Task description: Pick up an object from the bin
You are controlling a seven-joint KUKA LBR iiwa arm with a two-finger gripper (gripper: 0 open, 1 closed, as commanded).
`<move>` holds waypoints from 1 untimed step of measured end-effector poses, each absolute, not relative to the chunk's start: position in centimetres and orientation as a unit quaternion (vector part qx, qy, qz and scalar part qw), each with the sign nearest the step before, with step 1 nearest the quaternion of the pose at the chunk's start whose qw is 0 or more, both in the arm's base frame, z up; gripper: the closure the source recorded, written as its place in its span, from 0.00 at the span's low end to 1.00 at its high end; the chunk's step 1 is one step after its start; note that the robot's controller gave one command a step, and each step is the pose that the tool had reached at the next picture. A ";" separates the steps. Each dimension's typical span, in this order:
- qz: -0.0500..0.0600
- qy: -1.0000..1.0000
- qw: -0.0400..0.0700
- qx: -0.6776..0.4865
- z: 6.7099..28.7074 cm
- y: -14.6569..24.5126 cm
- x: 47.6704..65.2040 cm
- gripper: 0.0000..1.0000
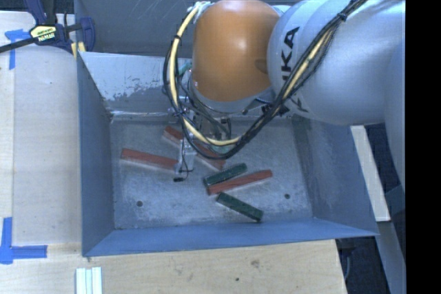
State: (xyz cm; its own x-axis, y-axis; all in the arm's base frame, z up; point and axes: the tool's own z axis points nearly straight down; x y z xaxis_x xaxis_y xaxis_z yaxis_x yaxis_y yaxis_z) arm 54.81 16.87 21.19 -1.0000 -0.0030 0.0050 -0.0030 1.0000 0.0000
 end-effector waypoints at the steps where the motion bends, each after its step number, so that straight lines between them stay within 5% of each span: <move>1: -0.001 -1.000 -0.001 0.000 21.6 16.8 55.0 0.00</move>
Offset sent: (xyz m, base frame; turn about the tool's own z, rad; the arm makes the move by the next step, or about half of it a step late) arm 0.0270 0.0171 -0.1419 0.2702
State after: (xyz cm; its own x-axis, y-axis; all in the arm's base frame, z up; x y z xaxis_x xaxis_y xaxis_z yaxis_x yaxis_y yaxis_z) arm 55.00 16.78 21.61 -1.0000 0.0004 -0.0030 0.0004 1.0000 0.0014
